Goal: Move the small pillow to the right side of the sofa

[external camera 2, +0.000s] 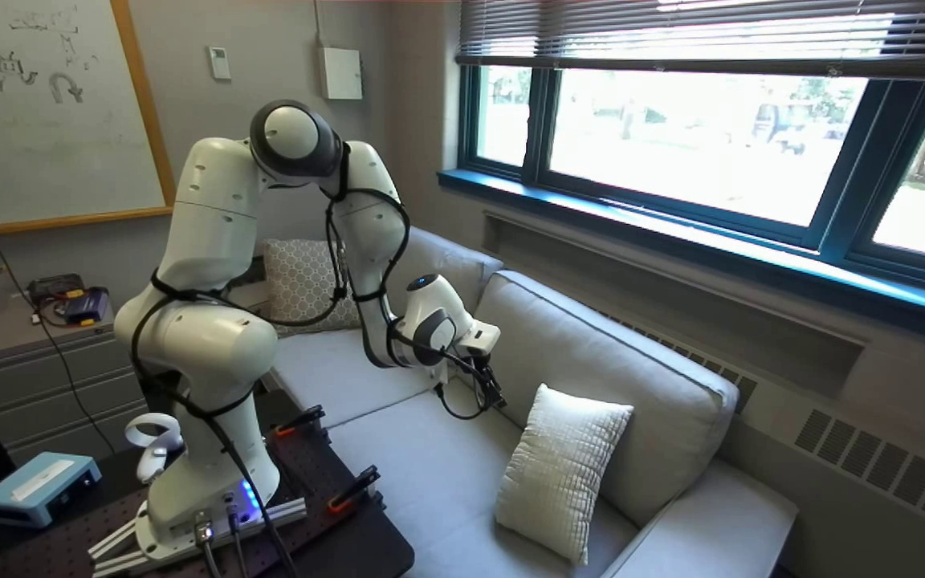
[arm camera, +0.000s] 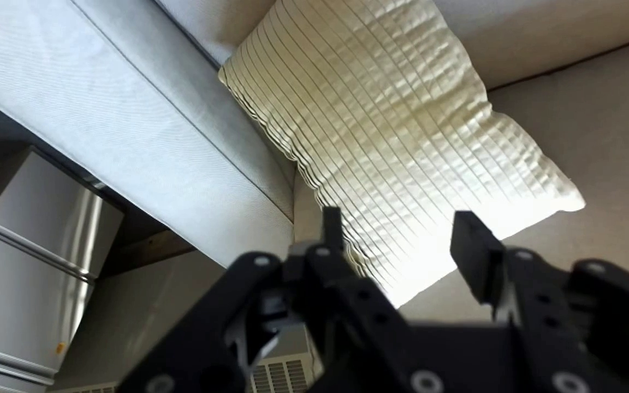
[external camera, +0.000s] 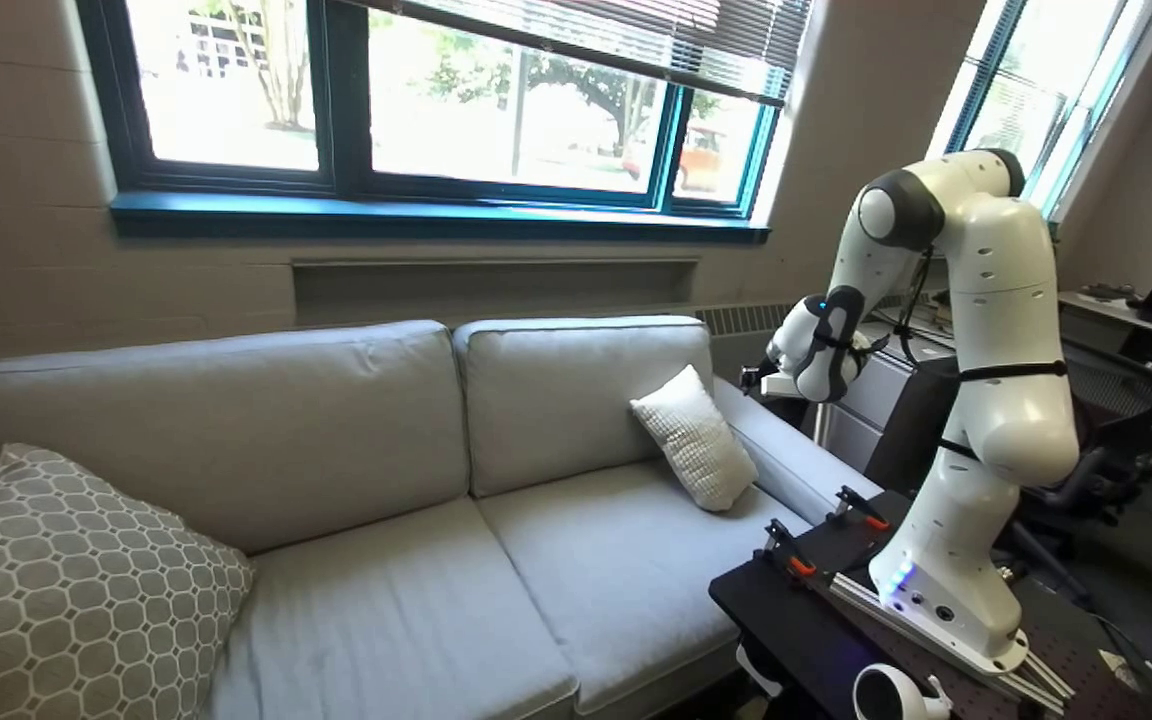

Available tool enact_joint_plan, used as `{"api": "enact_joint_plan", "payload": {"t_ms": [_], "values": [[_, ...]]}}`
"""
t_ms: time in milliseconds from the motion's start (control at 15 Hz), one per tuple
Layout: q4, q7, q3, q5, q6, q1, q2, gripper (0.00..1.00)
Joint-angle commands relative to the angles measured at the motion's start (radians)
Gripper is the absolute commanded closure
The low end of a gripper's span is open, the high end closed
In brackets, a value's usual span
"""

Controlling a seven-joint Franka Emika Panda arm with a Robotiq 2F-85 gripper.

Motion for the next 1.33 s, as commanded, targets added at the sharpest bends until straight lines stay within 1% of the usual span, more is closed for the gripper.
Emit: {"api": "enact_joint_plan", "payload": {"t_ms": [0,200,267,400,467,600,667,733,867,1000,1133,1200,1267], "values": [[0.013,0.012,0.010,0.025,0.001,0.041,0.038,0.19],[0.042,0.062,0.082,0.072,-0.017,0.089,0.082,0.01],[0.067,0.090,0.103,0.114,-0.014,0.115,0.120,0.00],[0.121,0.140,0.116,0.219,0.011,0.175,0.211,0.00],[0.156,0.166,0.118,0.280,0.024,0.204,0.265,0.00],[0.253,0.191,0.109,0.394,0.004,0.261,0.369,0.00],[0.288,0.106,0.145,0.527,0.014,0.254,0.419,0.00],[0.341,0.069,0.152,0.604,0.018,0.260,0.482,0.00],[0.430,-0.059,0.189,0.764,0.012,0.243,0.581,0.00],[0.516,-0.174,0.223,0.828,0.003,0.202,0.669,0.00],[0.579,-0.284,0.250,0.849,-0.006,0.152,0.725,0.00],[0.594,-0.328,0.249,0.870,-0.010,0.142,0.743,0.00],[0.533,-0.332,0.271,0.930,0.003,0.169,0.690,0.00]]}}
